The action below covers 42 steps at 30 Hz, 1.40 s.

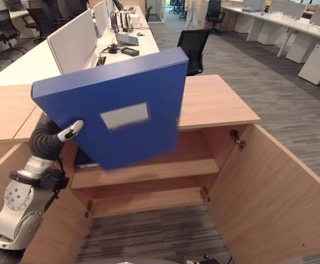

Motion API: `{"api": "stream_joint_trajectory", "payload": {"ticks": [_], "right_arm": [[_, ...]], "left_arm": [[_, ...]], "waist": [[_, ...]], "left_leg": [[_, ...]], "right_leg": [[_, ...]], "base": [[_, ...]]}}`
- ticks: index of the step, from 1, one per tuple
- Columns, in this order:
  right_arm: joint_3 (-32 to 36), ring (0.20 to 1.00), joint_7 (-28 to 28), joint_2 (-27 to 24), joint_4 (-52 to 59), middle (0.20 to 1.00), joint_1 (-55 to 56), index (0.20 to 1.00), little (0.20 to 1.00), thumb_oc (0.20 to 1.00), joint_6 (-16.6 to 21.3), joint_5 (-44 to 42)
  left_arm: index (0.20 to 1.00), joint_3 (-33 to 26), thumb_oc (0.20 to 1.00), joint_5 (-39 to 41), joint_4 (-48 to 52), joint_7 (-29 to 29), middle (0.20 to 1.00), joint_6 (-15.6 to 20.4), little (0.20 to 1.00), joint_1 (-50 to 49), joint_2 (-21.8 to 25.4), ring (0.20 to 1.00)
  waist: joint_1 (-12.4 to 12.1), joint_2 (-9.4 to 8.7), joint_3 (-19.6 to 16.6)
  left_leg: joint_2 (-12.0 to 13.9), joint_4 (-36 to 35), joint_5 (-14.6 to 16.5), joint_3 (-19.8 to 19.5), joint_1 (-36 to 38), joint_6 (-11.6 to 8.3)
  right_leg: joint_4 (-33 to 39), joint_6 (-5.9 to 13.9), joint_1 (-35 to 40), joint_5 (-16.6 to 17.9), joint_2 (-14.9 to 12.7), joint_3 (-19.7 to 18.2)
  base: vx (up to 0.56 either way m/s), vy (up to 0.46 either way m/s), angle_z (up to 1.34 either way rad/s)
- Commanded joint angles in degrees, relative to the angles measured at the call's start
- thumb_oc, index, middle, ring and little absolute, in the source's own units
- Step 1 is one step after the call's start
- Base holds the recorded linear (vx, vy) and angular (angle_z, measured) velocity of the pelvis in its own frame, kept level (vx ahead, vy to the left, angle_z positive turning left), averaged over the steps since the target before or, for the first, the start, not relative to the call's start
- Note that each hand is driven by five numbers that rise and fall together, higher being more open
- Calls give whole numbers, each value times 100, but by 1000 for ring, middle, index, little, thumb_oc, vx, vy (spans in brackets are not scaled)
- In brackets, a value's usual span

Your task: Put the empty folder in the office cabinet

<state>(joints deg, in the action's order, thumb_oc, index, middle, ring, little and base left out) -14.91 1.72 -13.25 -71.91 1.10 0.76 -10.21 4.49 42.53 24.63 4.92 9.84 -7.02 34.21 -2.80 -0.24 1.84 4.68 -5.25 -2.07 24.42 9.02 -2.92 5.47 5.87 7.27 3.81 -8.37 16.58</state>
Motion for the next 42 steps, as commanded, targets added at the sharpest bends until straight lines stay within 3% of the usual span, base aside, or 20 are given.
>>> {"api": "stream_joint_trajectory", "payload": {"ticks": [1, 9, 18, 20, 21, 22, 23, 25, 31, 38, 42], "right_arm": [[-96, 1000, 58, 274, -219, 1000, -380, 1000, 1000, 1000, 153, -249], [-107, 1000, 125, 307, -303, 1000, -297, 1000, 1000, 1000, 222, -258], [51, 1000, 204, 224, 120, 1000, -196, 1000, 1000, 1000, 218, -754], [118, 1000, 290, 96, 819, 1000, -104, 1000, 1000, 1000, 251, -1109], [187, 1000, 369, -177, 1969, 1000, 146, 1000, 1000, 1000, 308, -1298], [186, 1000, 366, -181, 1983, 1000, 158, 1000, 1000, 1000, 300, -1298], [324, 1000, 438, -546, 3289, 1000, 505, 1000, 1000, 1000, 370, -1434], [563, 1000, 440, -852, 4288, 1000, 822, 1000, 1000, 1000, 473, -1508], [1319, 1000, 436, -1270, 5903, 1000, 1137, 1000, 1000, 1000, 669, -1497], [1577, 1000, 326, -1436, 6567, 1000, 979, 1000, 1000, 1000, 776, -1338], [1543, 1000, 627, -1468, 7108, 1000, 902, 1000, 1000, 1000, 870, -1810]], "left_arm": [[200, -275, 200, 950, 233, 12, 200, 415, 200, 210, 64, 200], [200, -494, 200, 1732, 237, 46, 200, 676, 200, 404, -244, 200], [200, -510, 200, 1614, -15, -79, 200, 455, 200, 34, -443, 200], [200, -577, 200, 1416, -56, -103, 200, 392, 200, -144, -405, 200], [200, -703, 200, 1229, -96, -88, 200, 341, 200, -335, -294, 200], [200, -702, 200, 1228, -95, -89, 200, 340, 200, -341, -296, 200], [200, -829, 200, 1136, -109, -34, 200, 320, 200, -503, -186, 200], [200, -953, 200, 1046, -122, 2, 200, 301, 200, -646, -104, 200], [200, -1333, 200, 796, -125, 92, 200, 228, 200, -918, -140, 200], [200, -1403, 200, 495, -152, 109, 200, 187, 200, -885, -301, 200], [200, -1436, 200, 419, -199, 162, 200, 181, 200, -859, -377, 200]], "waist": [[-3, -211, 32], [-45, -225, 48], [-44, -222, 87], [-37, -218, 106], [-16, -222, 133], [-15, -219, 127], [30, -212, 141], [70, -209, 144], [164, -191, 139], [188, -183, 149], [185, -193, 156]], "left_leg": [[180, 25, 251, -901, -45, -121], [162, 25, 241, -965, -49, -126], [158, 25, 235, -976, -53, -118], [159, 25, 232, -972, -56, -121], [158, 25, 227, -957, -59, -125], [158, 25, 227, -957, -60, -125], [160, 25, 223, -947, -64, -126], [163, 25, 230, -937, -65, -126], [181, 25, 248, -923, -54, -97], [195, 25, 257, -910, -58, -77], [209, 25, 247, -904, -68, -77]], "right_leg": [[-47, 199, 202, -116, -73, 214], [-47, 202, 241, -139, -84, 256], [-47, 193, 238, -138, -92, 272], [-47, 193, 229, -129, -93, 266], [-47, 194, 215, -121, -91, 256], [-47, 194, 214, -121, -91, 256], [-47, 195, 196, -118, -95, 258], [-47, 200, 186, -115, -102, 257], [-47, 201, 170, -123, -117, 242], [-47, 183, 153, -136, -107, 208], [-47, 171, 142, -140, -107, 205]], "base": [[0, 0, 0], [-6, -2, 8], [0, 0, 0], [0, 0, 0], [0, 0, 0], [0, 0, 0], [0, 0, 0], [0, 0, 0], [0, 0, 0], [0, 0, 0], [0, 0, 0]]}}
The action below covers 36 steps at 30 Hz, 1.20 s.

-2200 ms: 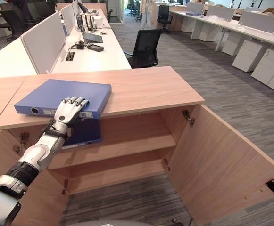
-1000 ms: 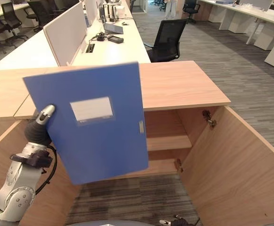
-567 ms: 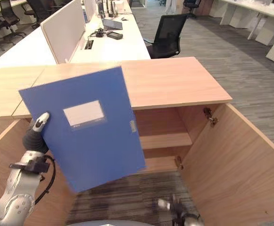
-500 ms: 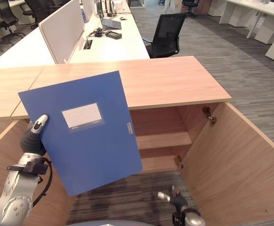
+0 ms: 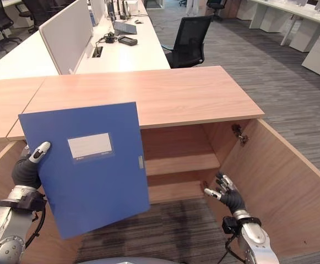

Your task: Put the empty folder in the office cabinet

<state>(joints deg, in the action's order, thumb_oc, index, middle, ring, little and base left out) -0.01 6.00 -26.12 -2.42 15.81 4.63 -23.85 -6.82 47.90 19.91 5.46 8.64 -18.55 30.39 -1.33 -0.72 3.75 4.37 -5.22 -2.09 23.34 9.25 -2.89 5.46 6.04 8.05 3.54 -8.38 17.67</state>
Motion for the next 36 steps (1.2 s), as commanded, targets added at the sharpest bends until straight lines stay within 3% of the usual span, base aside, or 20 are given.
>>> {"api": "stream_joint_trajectory", "payload": {"ticks": [1, 9, 17, 25, 36], "right_arm": [[-59, 1000, 394, -187, 356, 1000, -602, 1000, 1000, 1000, 476, -785], [-951, 1000, 1496, -432, 1446, 1000, -864, 1000, 1000, 1000, 273, -2288], [-1927, 1000, 1780, -293, 1768, 1000, -1380, 1000, 1000, 1000, 109, -2862], [-2279, 1000, 1969, -220, 1997, 1000, -1448, 1000, 1000, 1000, 5, -3187], [-2678, 1000, 1781, -63, 1479, 1000, -1712, 1000, 1000, 1000, -50, -2730]], "left_arm": [[200, -290, 200, -172, 250, 124, 200, 294, 200, 305, -14, 200], [200, -117, 200, -179, 311, 313, 200, 295, 200, 407, 101, 200], [200, 211, 200, -167, 326, 347, 200, 342, 200, 649, 76, 200], [200, 272, 200, -167, 292, 350, 200, 381, 200, 707, -3, 200], [200, 640, 200, -93, 329, 423, 200, 353, 200, 1031, -77, 200]], "waist": [[25, -148, -31], [-58, -193, -59], [-141, -192, -77], [-171, -183, -86], [-170, -187, -85]], "left_leg": [[245, 22, 240, -796, -99, -85], [261, 22, 200, -799, -135, -121], [257, 22, 175, -797, -163, -133], [266, 22, 156, -801, -184, -144], [275, 22, 143, -822, -206, -150]], "right_leg": [[-46, 149, 61, -116, -104, 95], [-46, 153, 41, -117, -102, 125], [-46, 154, 32, -107, -117, 172], [-46, 148, 15, -114, -121, 193], [-46, 140, 4, -109, -122, 192]], "base": [[0, 0, 0], [0, 0, 0], [0, 0, 0], [0, 0, 0], [0, 0, 0]]}}
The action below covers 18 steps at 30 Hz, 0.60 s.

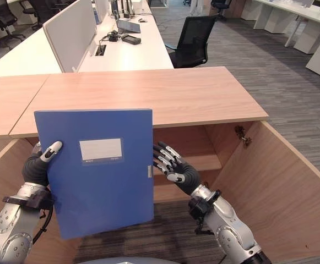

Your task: Put the empty folder in the office cabinet

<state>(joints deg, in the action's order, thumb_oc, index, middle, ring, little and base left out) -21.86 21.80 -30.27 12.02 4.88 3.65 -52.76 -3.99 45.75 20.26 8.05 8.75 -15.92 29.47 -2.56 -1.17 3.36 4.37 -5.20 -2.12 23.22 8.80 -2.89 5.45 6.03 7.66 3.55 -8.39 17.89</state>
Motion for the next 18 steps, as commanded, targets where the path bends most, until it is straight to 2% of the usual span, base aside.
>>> {"api": "stream_joint_trajectory", "payload": {"ticks": [1, 9, 18], "right_arm": [[-494, 1000, 202, 353, 34, 1000, -621, 1000, 1000, 1000, 49, 161], [-437, 1000, 102, 342, -354, 1000, -627, 1000, 1000, 1000, 26, 636], [95, 1000, -92, 198, -724, 1000, -486, 1000, 1000, 1000, 50, 1384]], "left_arm": [[200, 356, 200, 123, 293, 165, 200, 342, 200, 770, 15, 200], [200, 434, 200, 141, 333, 268, 200, 297, 200, 839, 56, 200], [200, 322, 200, 114, 321, 344, 200, 237, 200, 801, 59, 200]], "waist": [[-48, -143, -46], [-37, -137, -54], [-22, -144, -57]], "left_leg": [[275, 20, 146, -811, -161, -150], [268, 20, 149, -855, -165, -151], [251, 20, 169, -878, -161, -136]], "right_leg": [[-45, 142, 43, -110, -121, 170], [-45, 139, 60, -113, -123, 190], [-45, 141, 72, -112, -121, 203]], "base": [[0, 0, 0], [0, 0, 0], [0, 0, 0]]}}
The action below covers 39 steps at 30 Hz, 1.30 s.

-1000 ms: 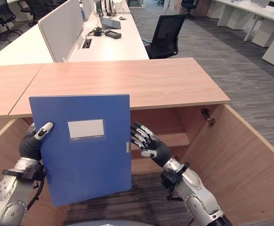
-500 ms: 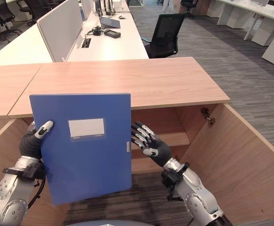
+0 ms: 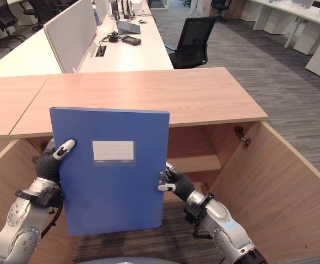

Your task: Put the empty folder in the office cabinet

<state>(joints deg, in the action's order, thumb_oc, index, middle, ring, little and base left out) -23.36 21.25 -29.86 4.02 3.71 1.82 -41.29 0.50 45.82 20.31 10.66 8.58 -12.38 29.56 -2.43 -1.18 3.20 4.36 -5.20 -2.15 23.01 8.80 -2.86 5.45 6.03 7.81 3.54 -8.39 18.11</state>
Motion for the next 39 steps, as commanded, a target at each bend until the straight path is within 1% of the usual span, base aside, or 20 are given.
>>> {"api": "stream_joint_trajectory", "payload": {"ticks": [1, 5, 9, 11, 14, 20, 24, 29, 33, 34, 35, 36, 37, 39], "right_arm": [[246, 1000, -38, 156, 77, 1000, -368, 1000, 1000, 1000, 233, 238], [448, 1000, -125, 116, 23, 1000, -351, 1000, 1000, 1000, 262, 511], [588, 1000, -133, 141, 72, 1000, -359, 1000, 1000, 1000, 290, 453], [550, 1000, -111, 186, 95, 1000, -386, 1000, 1000, 1000, 284, 384], [334, 1000, -45, 295, 132, 1000, -453, 1000, 1000, 1000, 255, 269], [-431, 1000, 14, 695, 33, 1000, -852, 1000, 1000, 1000, 207, 34], [-783, 1000, 119, 781, 75, 1000, -1073, 1000, 1000, 1000, 134, -147], [-907, 1000, 166, 794, 111, 1000, -1122, 1000, 1000, 1000, 112, -313], [-1004, 1000, 127, 885, 3, 1000, -1161, 1000, 1000, 1000, 99, -483], [-1060, 853, 103, 949, -129, 853, -1117, 853, 853, 853, 90, -532], [-1060, 853, 103, 949, -129, 853, -1117, 853, 853, 853, 90, -532], [-1056, 476, 85, 979, -189, 476, -1046, 476, 476, 476, 87, -555], [-1034, 200, 40, 1024, -275, 200, -978, 200, 200, 200, 105, -595], [-982, 200, -100, 1154, -485, 200, -886, 200, 200, 200, 143, -749]], "left_arm": [[200, -126, 200, 108, 316, 83, 200, 254, 200, 447, 50, 200], [200, -180, 200, 69, 313, 95, 200, 245, 200, 438, 40, 200], [200, -211, 200, 71, 312, 107, 200, 235, 200, 435, 5, 200], [200, -186, 200, 69, 301, 110, 200, 225, 200, 451, -11, 200], [200, -112, 200, 102, 290, 103, 200, 205, 200, 506, -66, 200], [200, 240, 200, 52, 275, 17, 200, 218, 200, 767, -180, 200], [200, 385, 200, -23, 208, -56, 200, 228, 200, 923, -194, 200], [200, 480, 200, -96, 175, -74, 200, 246, 200, 1022, -220, 200], [200, 666, 200, -100, 123, -74, 200, 235, 200, 1176, -229, 200], [200, 820, 200, -39, 139, -16, 200, 199, 200, 1271, -237, 200], [200, 820, 200, -39, 138, -16, 200, 199, 200, 1272, -237, 200], [200, 887, 200, -1, 167, 26, 200, 182, 200, 1293, -228, 200], [200, 970, 200, 42, 192, 63, 200, 157, 200, 1330, -215, 200], [200, 1237, 200, 166, 259, 134, 200, 68, 200, 1412, -198, 200]], "waist": [[-35, -143, -42], [-33, -148, -48], [-25, -152, -44], [-24, -165, -52], [-29, -158, -40], [-44, -156, -25], [-59, -159, -29], [-63, -155, -25], [-56, -153, -28], [-43, -153, -30], [-43, -153, -30], [-32, -144, -10], [-19, -147, -25], [11, -140, -22]], "left_leg": [[251, 20, 173, -856, -160, -139], [248, 20, 184, -867, -157, -133], [252, 20, 189, -860, -150, -129], [246, 20, 174, -855, -173, -123], [246, 20, 169, -858, -172, -126], [258, 20, 168, -847, -167, -126], [262, 20, 157, -841, -180, -131], [259, 20, 150, -839, -177, -135], [256, 20, 139, -843, -186, -137], [256, 20, 136, -841, -196, -136], [256, 20, 136, -841, -196, -136], [260, 20, 151, -841, -167, -142], [255, 20, 142, -840, -185, -138], [251, 20, 143, -839, -182, -134]], "right_leg": [[-45, 141, 57, -111, -120, 182], [-45, 143, 59, -117, -117, 170], [-45, 140, 59, -121, -114, 157], [-45, 135, 35, -107, -117, 150], [-45, 130, 32, -105, -113, 147], [-45, 117, 27, -109, -110, 123], [-45, 114, 15, -108, -115, 117], [-45, 115, 14, -102, -121, 125], [-45, 112, 8, -97, -122, 129], [-45, 111, -3, -90, -122, 129], [-45, 111, -4, -90, -122, 129], [-45, 115, 23, -99, -117, 127], [-45, 115, 5, -90, -124, 137], [-45, 118, 3, -78, -123, 131]], "base": [[0, 0, 0], [0, 0, 0], [0, 0, 0], [0, 0, 0], [0, 0, 0], [0, 0, 0], [0, 0, 0], [0, 0, 0], [0, 0, 0], [0, 0, 0], [0, 0, 0], [0, 0, 0], [0, 0, 0], [0, 0, 0]]}}
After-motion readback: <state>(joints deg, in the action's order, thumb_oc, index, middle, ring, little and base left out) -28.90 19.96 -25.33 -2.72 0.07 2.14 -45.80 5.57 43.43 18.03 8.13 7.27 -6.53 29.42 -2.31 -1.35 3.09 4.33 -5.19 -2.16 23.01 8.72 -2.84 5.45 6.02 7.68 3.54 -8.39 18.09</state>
